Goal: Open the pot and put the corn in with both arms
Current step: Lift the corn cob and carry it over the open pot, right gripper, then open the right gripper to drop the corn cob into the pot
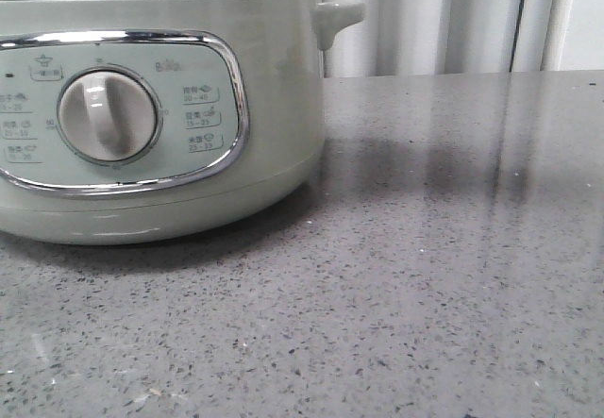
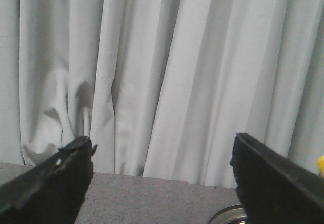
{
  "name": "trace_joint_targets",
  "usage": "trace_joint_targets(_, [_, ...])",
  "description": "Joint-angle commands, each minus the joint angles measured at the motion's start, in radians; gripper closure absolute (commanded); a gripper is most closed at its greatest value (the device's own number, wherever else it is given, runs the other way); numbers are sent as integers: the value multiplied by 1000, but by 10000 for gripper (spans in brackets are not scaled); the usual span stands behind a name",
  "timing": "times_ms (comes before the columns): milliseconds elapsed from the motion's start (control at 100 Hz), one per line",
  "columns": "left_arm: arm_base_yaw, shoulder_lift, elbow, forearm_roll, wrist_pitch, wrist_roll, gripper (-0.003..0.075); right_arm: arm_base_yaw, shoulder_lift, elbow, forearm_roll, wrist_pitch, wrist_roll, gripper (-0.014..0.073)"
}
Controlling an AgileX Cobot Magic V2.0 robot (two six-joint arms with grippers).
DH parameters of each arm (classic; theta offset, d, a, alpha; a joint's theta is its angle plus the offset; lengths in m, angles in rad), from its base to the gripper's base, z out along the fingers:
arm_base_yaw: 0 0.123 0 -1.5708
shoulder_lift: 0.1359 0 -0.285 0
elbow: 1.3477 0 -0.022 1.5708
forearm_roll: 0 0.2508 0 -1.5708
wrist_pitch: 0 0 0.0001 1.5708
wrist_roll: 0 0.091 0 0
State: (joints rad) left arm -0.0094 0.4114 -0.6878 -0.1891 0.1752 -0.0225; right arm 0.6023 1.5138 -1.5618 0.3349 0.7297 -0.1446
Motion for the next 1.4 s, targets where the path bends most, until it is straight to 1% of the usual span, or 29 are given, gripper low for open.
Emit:
trace_joint_targets(0, [-7, 6, -28, -12, -71, -4, 228, 9, 26, -35, 14, -80, -16, 664])
trace_joint_targets(130, [-7, 6, -28, -12, -71, -4, 228, 10, 95, -35, 14, -80, -16, 659])
trace_joint_targets(180, [-7, 6, -28, -12, -71, -4, 228, 10, 109, -35, 18, -80, -16, 638])
trace_joint_targets(220, [-7, 6, -28, -12, -71, -4, 228, 10, 117, -35, 20, -80, -16, 603])
trace_joint_targets(250, [-7, 6, -28, -12, -71, -4, 228, 11, 123, -35, 20, -80, -16, 571])
trace_joint_targets(320, [-7, 6, -28, -12, -71, -4, 228, 11, 125, -35, 18, -83, -16, 452])
trace_joint_targets(360, [-7, 6, -28, -12, -71, -4, 228, 11, 125, -35, 15, -89, -16, 363])
trace_joint_targets(380, [-7, 6, -28, -12, -71, -4, 228, 11, 125, -35, 15, -95, -16, 303])
trace_joint_targets(410, [-7, 6, -28, -12, -71, -4, 228, 11, 125, -35, 15, -104, -16, 260])
trace_joint_targets(440, [-7, 6, -28, -12, -71, -4, 228, 11, 125, -37, 15, -111, -16, 194])
trace_joint_targets(510, [-7, 6, -28, -12, -69, -4, 228, 11, 125, -41, 15, -135, -16, 100])
trace_joint_targets(580, [-7, 6, -28, -12, -68, -4, 228, 11, 109, -41, 15, -147, -16, 65])
trace_joint_targets(690, [-7, 6, -28, -12, -52, -4, 228, 9, 62, -41, 10, -151, -16, 66])
trace_joint_targets(780, [-7, 6, -28, -12, -32, -4, 228, 9, 5, -41, -28, -145, -16, 93])
trace_joint_targets(830, [-7, 6, -28, -12, -22, -4, 228, 9, -33, -37, -55, -142, -16, 132])
trace_joint_targets(880, [-7, 6, -28, -12, -12, -4, 231, 9, -73, -37, -88, -144, -16, 190])
trace_joint_targets(930, [-7, 6, -28, -12, 1, -4, 255, 9, -114, -37, -126, -144, -16, 274])
trace_joint_targets(950, [-7, 6, -28, -12, 7, -4, 273, 9, -133, -34, -133, -144, -16, 297])
trace_joint_targets(1000, [-7, 6, -28, -12, 26, -4, 329, 9, -183, -17, -158, -144, -16, 399])
trace_joint_targets(1020, [-7, 6, -28, -12, 35, -4, 358, 9, -205, -5, -165, -146, -16, 426])
trace_joint_targets(1070, [-7, 4, -28, -12, 53, -4, 431, 9, -264, 35, -194, -148, -16, 526])
trace_joint_targets(1110, [-7, -3, -28, -12, 68, -4, 507, 9, -319, 83, -211, -157, -16, 580])
trace_joint_targets(1140, [-7, -8, -28, -12, 80, -4, 538, 9, -359, 124, -226, -171, -16, 623])
trace_joint_targets(1170, [-7, -15, -28, -12, 89, -4, 587, 9, -403, 183, -239, -193, -16, 650])
trace_joint_targets(1200, [-7, -24, -28, -12, 103, -2, 622, 9, -463, 236, -246, -232, -16, 661])
trace_joint_targets(1270, [-7, -44, -28, -8, 137, 0, 695, 9, -591, 383, -264, -322, -16, 655])
trace_joint_targets(1320, [-7, -62, -28, -8, 169, 32, 740, 9, -683, 488, -287, -382, -16, 655])
trace_joint_targets(1390, [-7, -84, -28, -8, 228, 98, 741, 9, -819, 625, -317, -448, -16, 655])
